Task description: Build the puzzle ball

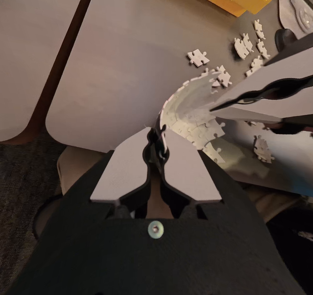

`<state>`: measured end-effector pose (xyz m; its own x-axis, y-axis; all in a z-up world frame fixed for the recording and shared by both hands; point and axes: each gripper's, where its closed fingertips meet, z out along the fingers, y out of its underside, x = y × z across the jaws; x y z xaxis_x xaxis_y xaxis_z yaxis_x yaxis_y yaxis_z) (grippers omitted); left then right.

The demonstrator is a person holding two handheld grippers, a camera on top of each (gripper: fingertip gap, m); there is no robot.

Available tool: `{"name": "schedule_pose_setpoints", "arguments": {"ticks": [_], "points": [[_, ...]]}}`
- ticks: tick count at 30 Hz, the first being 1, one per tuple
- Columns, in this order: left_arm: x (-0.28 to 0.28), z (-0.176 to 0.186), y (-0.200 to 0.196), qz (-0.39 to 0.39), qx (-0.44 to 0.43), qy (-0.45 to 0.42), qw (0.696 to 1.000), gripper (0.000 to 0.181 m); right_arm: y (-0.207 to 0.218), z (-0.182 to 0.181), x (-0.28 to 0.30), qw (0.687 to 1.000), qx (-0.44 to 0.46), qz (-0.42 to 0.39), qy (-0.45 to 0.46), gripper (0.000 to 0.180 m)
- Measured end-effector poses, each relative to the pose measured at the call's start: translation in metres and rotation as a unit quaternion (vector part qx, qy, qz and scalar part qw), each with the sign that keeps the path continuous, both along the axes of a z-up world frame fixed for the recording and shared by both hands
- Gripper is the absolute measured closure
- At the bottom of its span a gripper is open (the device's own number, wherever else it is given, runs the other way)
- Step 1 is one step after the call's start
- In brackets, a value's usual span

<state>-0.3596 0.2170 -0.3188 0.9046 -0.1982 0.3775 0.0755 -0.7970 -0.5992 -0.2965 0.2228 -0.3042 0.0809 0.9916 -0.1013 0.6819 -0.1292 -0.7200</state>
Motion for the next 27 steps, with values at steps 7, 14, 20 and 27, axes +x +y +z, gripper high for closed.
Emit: {"name": "schedule_pose_setpoints", "arguments": {"ticks": [7, 14, 20, 27], "points": [[0.006, -0.001, 0.005, 0.012, 0.02, 0.017, 1.0, 0.176, -0.021, -0.007, 0.039, 1.0, -0.005, -0.003, -0.013, 0.18], [0.012, 0.005, 0.017, 0.024, 0.069, 0.049, 0.996, 0.177, -0.002, -0.025, 0.059, 0.996, -0.042, -0.074, -0.032, 0.168], [0.018, 0.006, 0.023, 0.036, 0.108, 0.056, 0.992, 0.177, -0.002, -0.031, 0.049, 0.979, -0.165, -0.114, 0.022, 0.162], [0.018, 0.009, 0.026, 0.043, 0.129, 0.057, 0.989, 0.177, 0.008, -0.03, 0.045, 0.972, -0.189, -0.133, 0.037, 0.166]]}}
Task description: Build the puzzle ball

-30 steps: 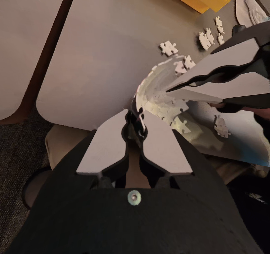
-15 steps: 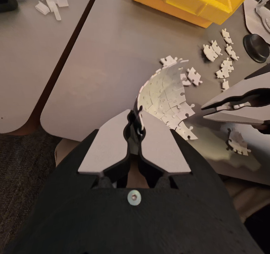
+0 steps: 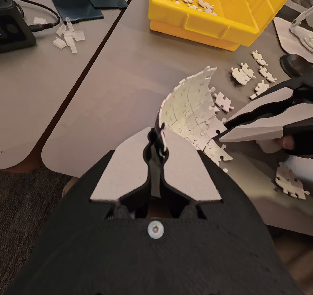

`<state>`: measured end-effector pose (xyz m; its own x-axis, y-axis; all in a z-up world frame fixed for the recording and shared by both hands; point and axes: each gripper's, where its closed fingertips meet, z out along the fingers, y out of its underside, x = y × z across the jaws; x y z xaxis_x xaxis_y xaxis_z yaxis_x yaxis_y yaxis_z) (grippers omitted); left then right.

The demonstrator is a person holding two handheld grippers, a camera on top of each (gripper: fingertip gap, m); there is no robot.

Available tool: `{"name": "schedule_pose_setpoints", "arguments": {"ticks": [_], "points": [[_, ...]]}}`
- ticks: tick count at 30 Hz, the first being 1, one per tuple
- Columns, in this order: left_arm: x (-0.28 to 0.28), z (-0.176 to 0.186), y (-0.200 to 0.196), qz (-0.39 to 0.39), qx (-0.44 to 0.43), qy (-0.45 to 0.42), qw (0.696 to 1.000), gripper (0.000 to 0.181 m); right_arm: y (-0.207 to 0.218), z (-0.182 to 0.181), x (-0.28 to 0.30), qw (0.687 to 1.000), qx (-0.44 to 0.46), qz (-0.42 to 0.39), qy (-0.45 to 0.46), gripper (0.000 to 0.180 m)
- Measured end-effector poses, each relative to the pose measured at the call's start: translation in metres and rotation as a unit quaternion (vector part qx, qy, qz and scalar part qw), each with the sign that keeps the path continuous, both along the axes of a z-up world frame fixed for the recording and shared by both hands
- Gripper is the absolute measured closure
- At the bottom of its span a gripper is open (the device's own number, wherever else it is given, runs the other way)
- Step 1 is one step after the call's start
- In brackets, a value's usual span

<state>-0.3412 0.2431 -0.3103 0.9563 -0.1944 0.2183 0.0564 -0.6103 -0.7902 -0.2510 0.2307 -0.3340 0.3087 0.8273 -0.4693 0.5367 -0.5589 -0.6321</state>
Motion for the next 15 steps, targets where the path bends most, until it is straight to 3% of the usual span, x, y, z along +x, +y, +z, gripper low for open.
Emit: {"name": "schedule_pose_setpoints", "arguments": {"ticks": [15], "points": [[-0.007, 0.005, 0.0, 0.035, 0.051, -0.061, 0.996, 0.178, 0.022, 0.008, -0.009, 0.997, -0.056, -0.029, 0.042, 0.162]]}}
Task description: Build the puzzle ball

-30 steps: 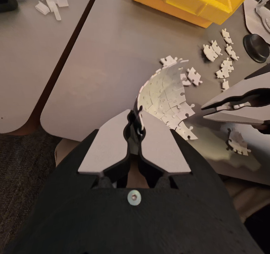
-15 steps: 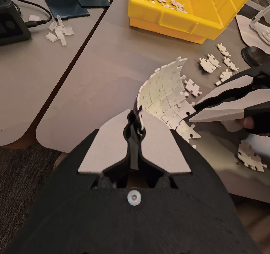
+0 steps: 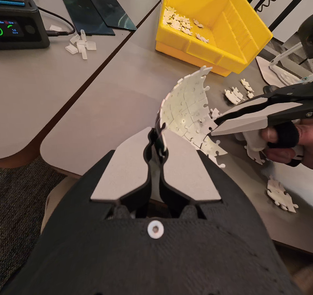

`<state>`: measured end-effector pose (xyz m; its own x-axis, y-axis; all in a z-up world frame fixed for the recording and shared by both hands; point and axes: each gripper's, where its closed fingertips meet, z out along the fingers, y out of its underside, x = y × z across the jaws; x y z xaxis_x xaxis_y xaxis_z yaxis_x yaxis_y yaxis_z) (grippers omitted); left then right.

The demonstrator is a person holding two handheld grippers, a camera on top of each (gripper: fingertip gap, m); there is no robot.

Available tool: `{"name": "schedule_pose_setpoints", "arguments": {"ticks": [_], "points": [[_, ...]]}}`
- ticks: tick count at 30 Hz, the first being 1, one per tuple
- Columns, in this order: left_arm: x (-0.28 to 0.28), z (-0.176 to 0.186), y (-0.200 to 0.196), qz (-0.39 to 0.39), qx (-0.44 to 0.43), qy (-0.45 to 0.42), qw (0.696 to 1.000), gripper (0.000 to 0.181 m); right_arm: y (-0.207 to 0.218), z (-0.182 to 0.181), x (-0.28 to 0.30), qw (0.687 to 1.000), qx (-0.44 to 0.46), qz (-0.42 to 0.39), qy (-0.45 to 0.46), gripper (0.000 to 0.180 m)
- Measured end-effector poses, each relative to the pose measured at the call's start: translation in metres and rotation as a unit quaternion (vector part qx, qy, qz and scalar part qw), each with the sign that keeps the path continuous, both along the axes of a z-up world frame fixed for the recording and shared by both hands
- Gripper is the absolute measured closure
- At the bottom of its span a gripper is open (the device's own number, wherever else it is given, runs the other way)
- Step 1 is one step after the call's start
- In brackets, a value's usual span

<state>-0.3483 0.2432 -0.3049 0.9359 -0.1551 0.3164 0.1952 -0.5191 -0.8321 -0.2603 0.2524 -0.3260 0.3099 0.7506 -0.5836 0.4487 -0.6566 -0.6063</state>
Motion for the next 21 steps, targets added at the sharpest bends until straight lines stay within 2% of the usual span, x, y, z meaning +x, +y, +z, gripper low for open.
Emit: {"name": "schedule_pose_setpoints", "arguments": {"ticks": [4, 9, 12, 15, 18, 21], "points": [[-0.002, 0.003, 0.001, 0.003, 0.007, 0.003, 1.0, 0.178, 0.003, 0.005, -0.003, 1.0, -0.003, -0.002, 0.018, 0.158], [-0.004, 0.004, 0.001, 0.009, 0.013, 0.004, 1.0, 0.178, 0.005, 0.012, -0.006, 0.999, 0.013, -0.003, 0.041, 0.174], [-0.004, 0.006, 0.001, 0.009, 0.018, 0.006, 1.0, 0.178, 0.006, 0.012, -0.006, 0.999, 0.023, 0.002, 0.039, 0.174], [-0.001, 0.006, 0.0, 0.004, 0.017, 0.012, 1.0, 0.178, 0.006, 0.011, -0.008, 0.999, 0.018, 0.006, 0.035, 0.165], [0.0, 0.006, 0.001, 0.005, 0.019, 0.016, 1.0, 0.178, 0.007, 0.01, -0.009, 0.999, 0.012, 0.006, 0.033, 0.176], [0.0, 0.007, 0.001, 0.007, 0.022, 0.012, 1.0, 0.178, 0.008, 0.01, -0.011, 0.999, 0.015, 0.002, 0.032, 0.176]]}}
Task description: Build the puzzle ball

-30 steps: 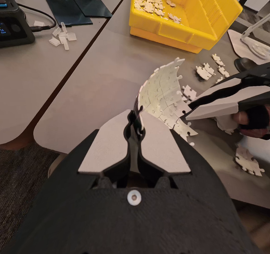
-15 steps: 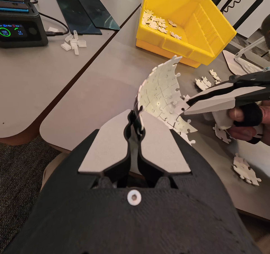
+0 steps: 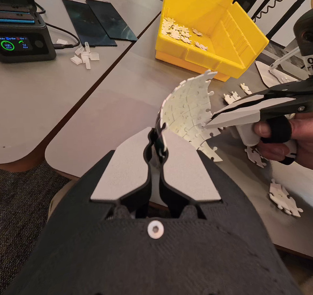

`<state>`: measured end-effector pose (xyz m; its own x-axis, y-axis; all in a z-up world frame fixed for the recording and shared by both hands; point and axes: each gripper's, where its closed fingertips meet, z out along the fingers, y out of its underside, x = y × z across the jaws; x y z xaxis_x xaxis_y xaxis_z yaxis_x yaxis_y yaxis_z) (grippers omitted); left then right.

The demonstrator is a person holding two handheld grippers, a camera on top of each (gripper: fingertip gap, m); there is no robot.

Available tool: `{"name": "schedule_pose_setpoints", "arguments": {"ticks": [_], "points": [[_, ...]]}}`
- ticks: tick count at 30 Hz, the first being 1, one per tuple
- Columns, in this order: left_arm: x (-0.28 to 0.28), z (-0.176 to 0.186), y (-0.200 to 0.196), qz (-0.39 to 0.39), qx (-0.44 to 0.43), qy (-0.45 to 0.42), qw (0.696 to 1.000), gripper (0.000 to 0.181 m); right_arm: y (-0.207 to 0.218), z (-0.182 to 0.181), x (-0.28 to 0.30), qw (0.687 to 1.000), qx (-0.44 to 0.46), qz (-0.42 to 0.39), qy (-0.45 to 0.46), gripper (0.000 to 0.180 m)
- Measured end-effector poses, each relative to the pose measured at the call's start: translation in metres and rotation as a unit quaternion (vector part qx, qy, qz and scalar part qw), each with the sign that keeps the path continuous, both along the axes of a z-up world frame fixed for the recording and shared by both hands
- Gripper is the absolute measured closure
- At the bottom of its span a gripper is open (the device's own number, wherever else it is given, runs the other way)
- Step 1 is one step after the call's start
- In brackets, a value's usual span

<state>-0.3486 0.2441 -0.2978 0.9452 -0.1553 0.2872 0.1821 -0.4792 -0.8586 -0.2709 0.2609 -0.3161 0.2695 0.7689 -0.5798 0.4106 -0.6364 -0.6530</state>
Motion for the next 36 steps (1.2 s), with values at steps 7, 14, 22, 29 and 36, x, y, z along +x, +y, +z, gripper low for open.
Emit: {"name": "schedule_pose_setpoints", "arguments": {"ticks": [7, 14, 22, 29, 36], "points": [[0.007, 0.002, -0.001, -0.009, 0.007, 0.002, 1.0, 0.178, -0.001, -0.004, -0.002, 1.0, 0.002, -0.001, -0.013, 0.177], [0.008, 0.003, -0.001, -0.01, 0.011, -0.003, 1.0, 0.178, 0.001, -0.001, -0.001, 1.0, 0.009, -0.007, -0.009, 0.177], [0.006, 0.002, 0.0, -0.004, 0.011, -0.01, 1.0, 0.178, -0.005, -0.003, 0.007, 1.0, -0.018, -0.001, -0.015, 0.172], [0.007, 0.004, -0.001, -0.005, 0.015, -0.006, 1.0, 0.178, -0.005, -0.002, 0.003, 1.0, -0.005, -0.016, -0.008, 0.178], [0.012, 0.002, -0.002, -0.015, 0.018, 0.013, 1.0, 0.178, -0.006, -0.003, 0.003, 1.0, -0.009, 0.0, -0.02, 0.177]]}}
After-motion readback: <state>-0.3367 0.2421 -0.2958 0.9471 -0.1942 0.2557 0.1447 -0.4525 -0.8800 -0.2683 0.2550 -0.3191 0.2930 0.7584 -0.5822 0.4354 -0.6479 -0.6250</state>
